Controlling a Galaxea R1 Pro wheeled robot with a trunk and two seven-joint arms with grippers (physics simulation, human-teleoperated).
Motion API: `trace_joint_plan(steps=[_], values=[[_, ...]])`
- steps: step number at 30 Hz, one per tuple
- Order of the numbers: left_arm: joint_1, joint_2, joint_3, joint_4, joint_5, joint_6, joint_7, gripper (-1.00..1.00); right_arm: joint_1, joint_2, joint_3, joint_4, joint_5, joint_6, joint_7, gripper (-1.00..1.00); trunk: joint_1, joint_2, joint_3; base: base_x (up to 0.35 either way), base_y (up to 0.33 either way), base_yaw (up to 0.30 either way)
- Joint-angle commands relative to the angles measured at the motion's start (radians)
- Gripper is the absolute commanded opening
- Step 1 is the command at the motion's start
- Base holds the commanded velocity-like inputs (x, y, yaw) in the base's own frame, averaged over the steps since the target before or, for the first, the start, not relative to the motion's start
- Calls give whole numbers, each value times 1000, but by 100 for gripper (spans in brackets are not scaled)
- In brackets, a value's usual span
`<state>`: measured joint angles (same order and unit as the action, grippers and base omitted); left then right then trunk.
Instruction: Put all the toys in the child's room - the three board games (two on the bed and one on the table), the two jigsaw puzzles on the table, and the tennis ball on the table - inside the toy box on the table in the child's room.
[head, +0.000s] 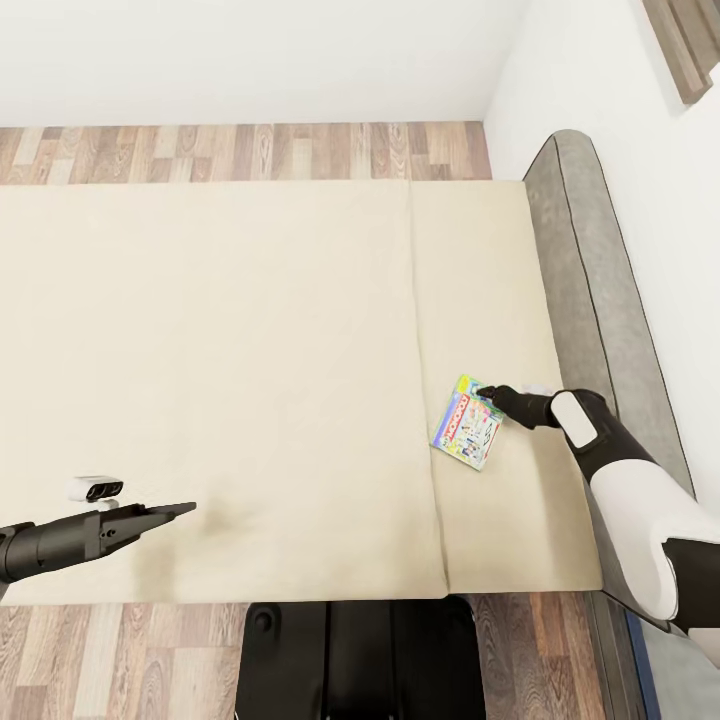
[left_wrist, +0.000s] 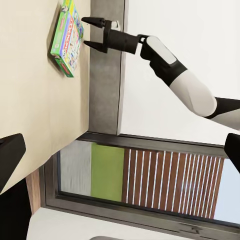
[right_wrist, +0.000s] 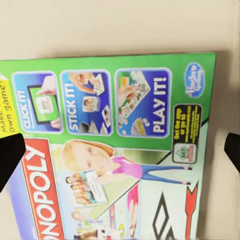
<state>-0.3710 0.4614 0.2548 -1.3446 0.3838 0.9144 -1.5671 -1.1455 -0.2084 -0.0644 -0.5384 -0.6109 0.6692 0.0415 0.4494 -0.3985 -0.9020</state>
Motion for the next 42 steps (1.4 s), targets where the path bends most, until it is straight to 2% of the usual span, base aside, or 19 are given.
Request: trace_joint_plan(steps=[1, 10, 22, 42], values=[[0, 0, 0, 0, 0, 11, -4, 100, -1, 1, -5, 1, 4, 5, -1, 100, 1, -2, -1, 0, 0, 0], [0, 0, 0, 1, 0, 11, -4, 100, 0, 1, -6, 4, 8, 16, -52, 100, 1, -2, -1, 0, 0, 0], [0, 0, 0, 1, 0, 11, -4, 100, 0, 2, -6, 0, 8, 21, -58, 100, 1, -2, -2, 0, 0, 0], [0, 1, 0, 1, 0, 11, -4, 100, 0, 3, -6, -2, 4, 23, -57, 100, 1, -2, -21, 0, 0, 0]])
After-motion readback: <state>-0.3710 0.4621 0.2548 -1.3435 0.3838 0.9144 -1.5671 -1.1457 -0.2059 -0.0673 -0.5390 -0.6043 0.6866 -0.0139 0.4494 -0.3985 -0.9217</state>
